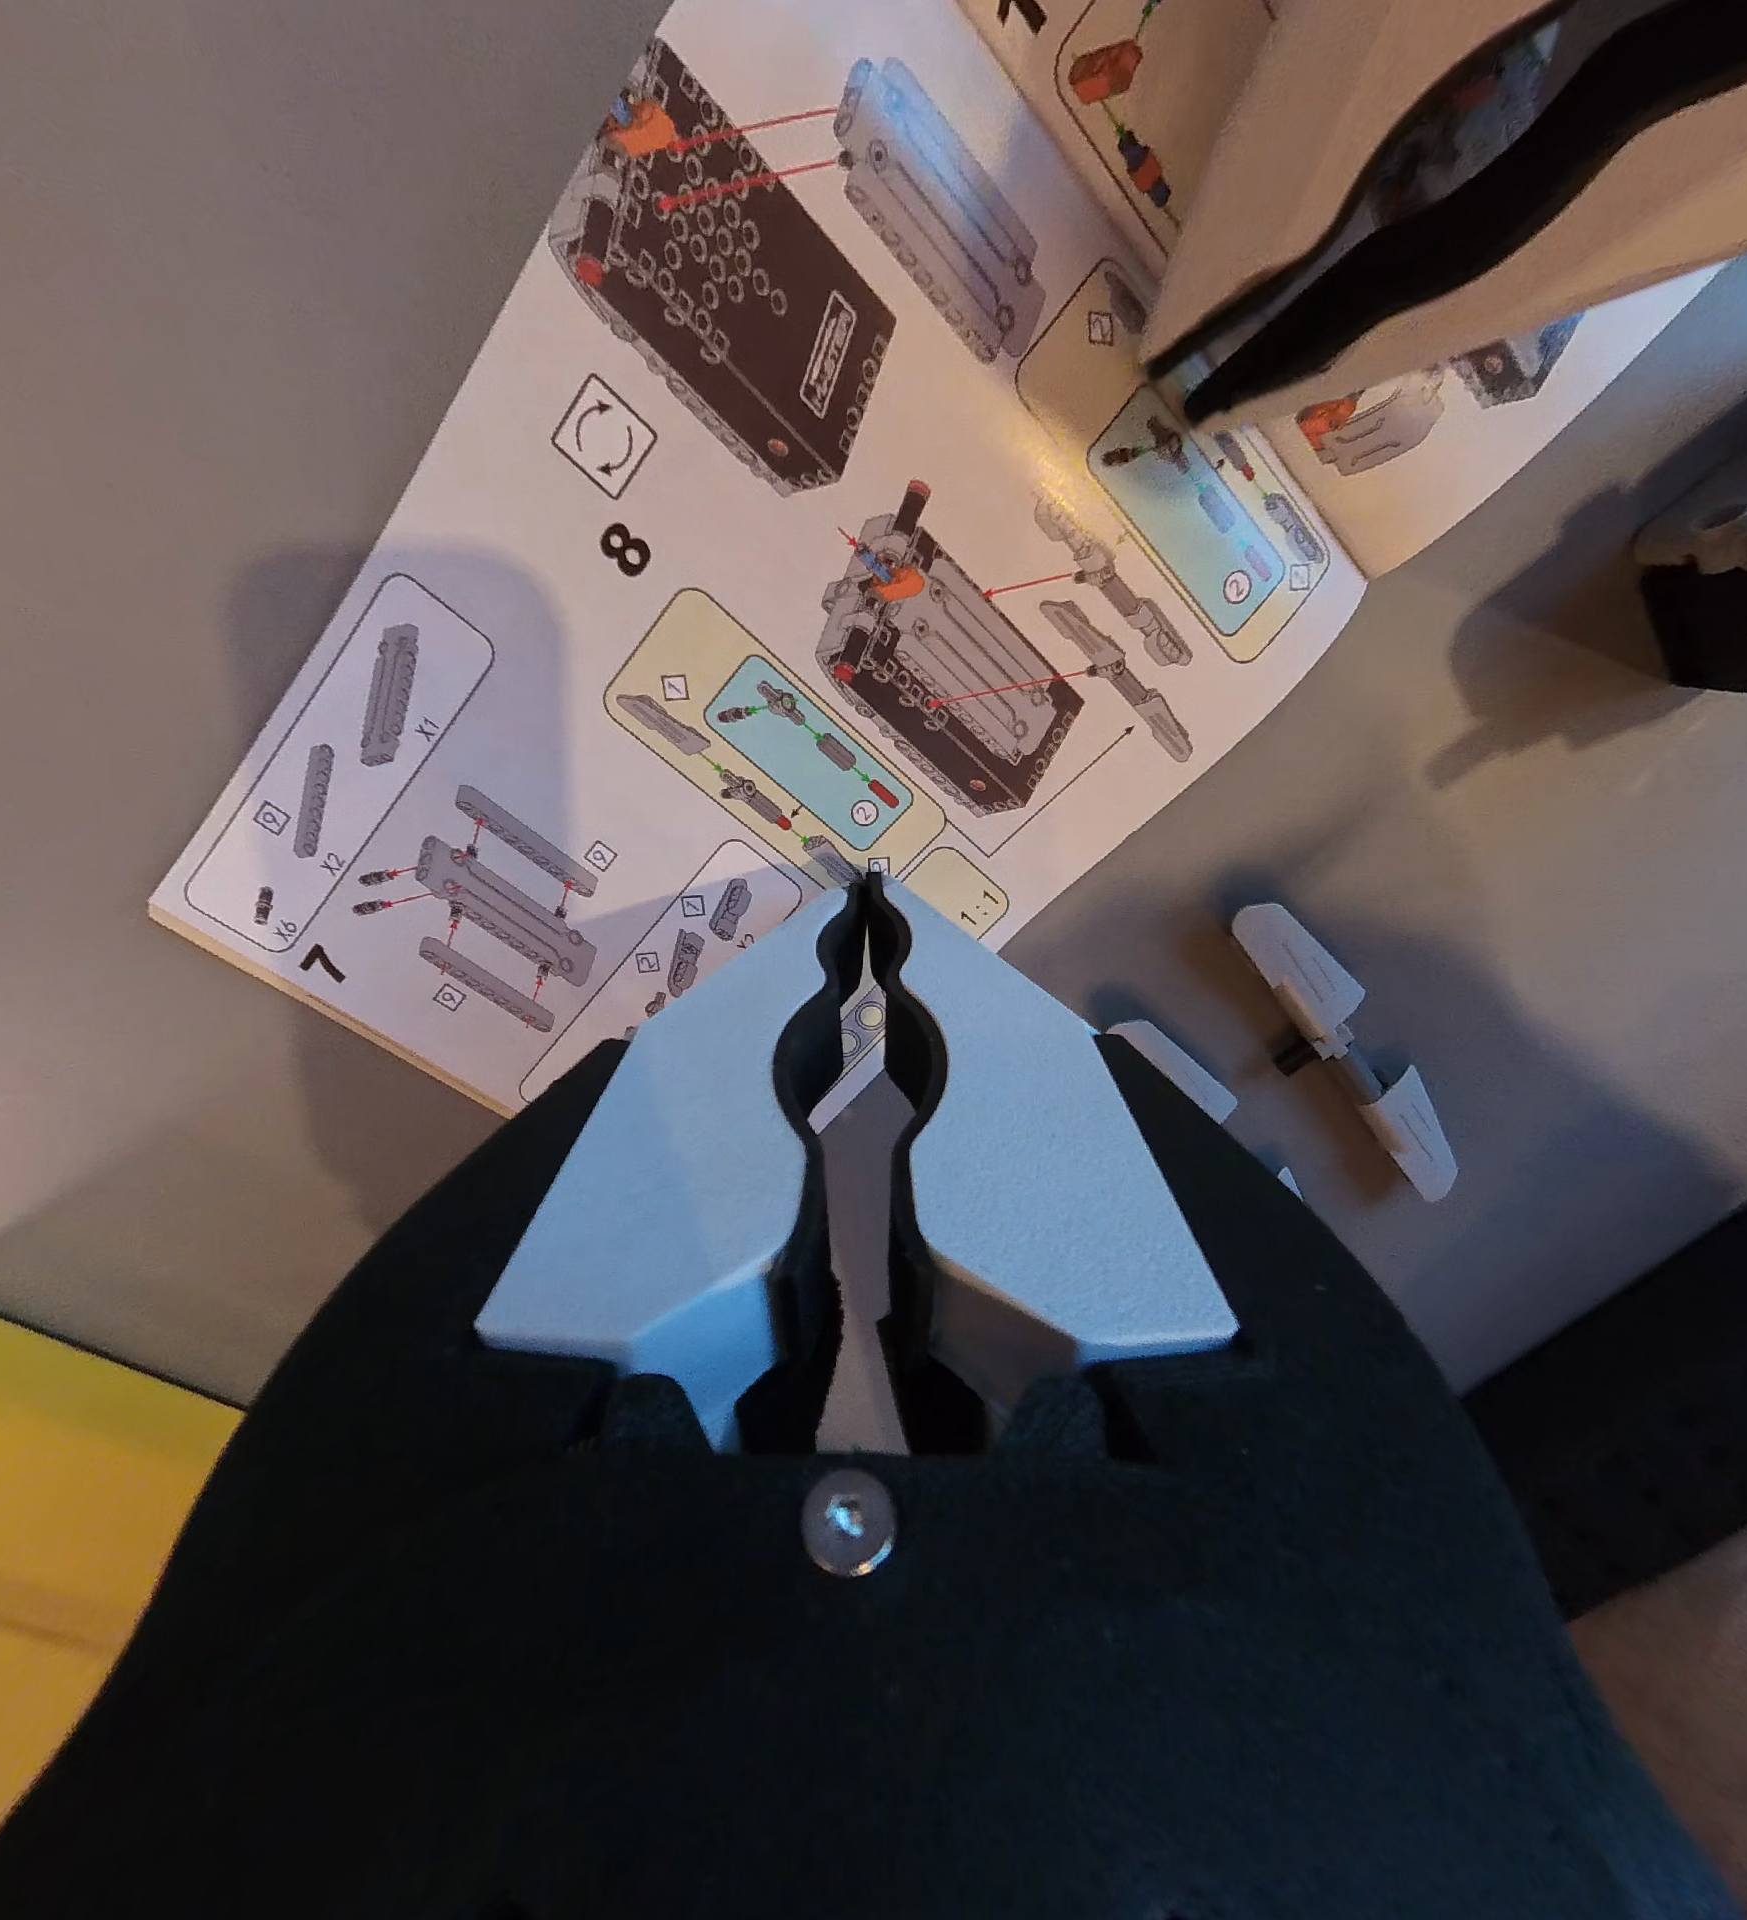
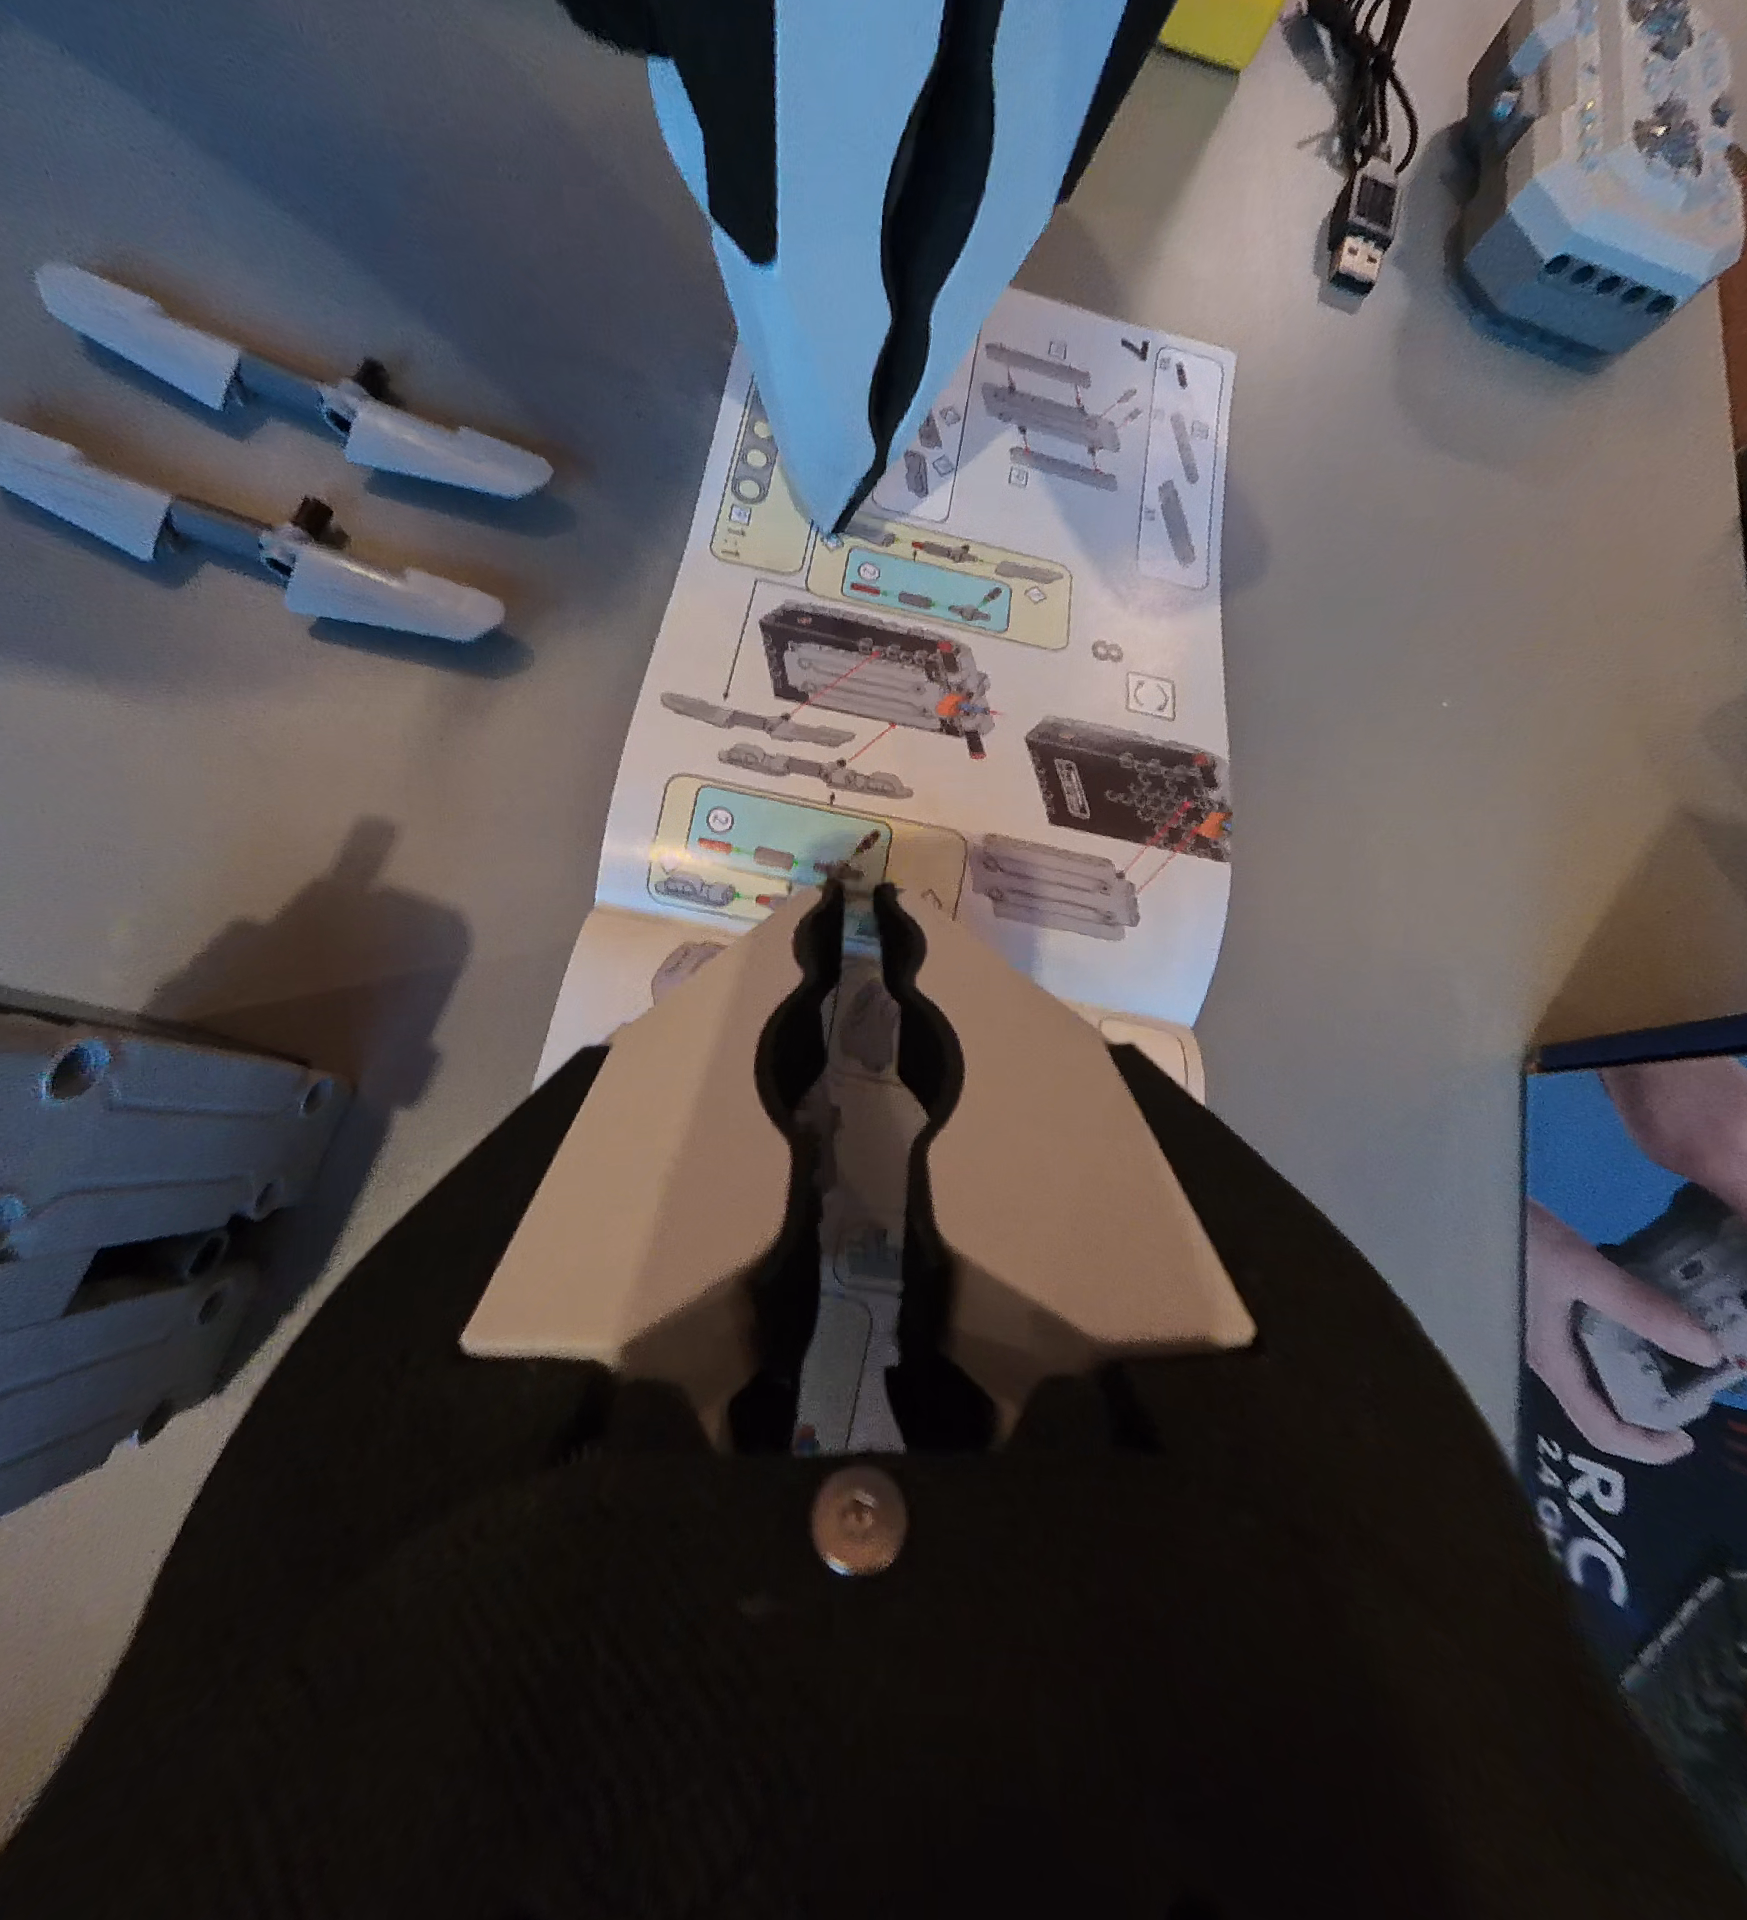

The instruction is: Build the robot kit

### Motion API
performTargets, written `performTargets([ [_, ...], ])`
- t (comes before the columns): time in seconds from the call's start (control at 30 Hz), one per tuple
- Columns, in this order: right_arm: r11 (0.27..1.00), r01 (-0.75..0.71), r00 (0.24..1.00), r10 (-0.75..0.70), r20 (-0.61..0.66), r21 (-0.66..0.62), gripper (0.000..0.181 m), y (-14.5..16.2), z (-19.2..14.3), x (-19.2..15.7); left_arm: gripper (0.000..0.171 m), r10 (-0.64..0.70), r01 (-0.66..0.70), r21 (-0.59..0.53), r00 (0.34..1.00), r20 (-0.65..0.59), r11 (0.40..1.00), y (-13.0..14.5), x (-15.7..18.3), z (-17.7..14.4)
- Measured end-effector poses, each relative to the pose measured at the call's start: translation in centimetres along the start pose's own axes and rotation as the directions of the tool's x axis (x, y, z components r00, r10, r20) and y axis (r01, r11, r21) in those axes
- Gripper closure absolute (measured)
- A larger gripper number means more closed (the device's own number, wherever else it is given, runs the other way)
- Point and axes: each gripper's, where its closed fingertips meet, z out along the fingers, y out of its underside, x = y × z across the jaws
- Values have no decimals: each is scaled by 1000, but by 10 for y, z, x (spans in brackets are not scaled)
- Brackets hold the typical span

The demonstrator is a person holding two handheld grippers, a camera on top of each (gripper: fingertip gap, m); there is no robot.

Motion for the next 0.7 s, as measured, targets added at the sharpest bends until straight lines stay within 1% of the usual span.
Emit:
performTargets([
  [0.07,999,13,1000,-13,-10,-33,174,5,-1,1,171,0,0,0,1000,3,1000,0,0,0],
  [0.27,998,2,998,-5,-57,-56,175,10,-6,11,171,5,-5,-9,1000,5,1000,2,0,0],
  [0.37,999,-36,993,34,-112,-21,181,6,-17,24,171,8,-8,-10,1000,8,1000,2,0,0],
  [0.5,999,-53,986,53,-157,1,181,2,-28,33,171,8,-8,-10,1000,9,1000,2,0,0],
  [0.6,999,-52,987,51,-150,-5,181,2,-25,31,171,7,-7,-10,1000,7,1000,2,0,0],
  [0.7,999,-54,993,52,-108,-9,181,-2,-16,22,171,11,-11,-11,1000,10,1000,2,1,0],
])
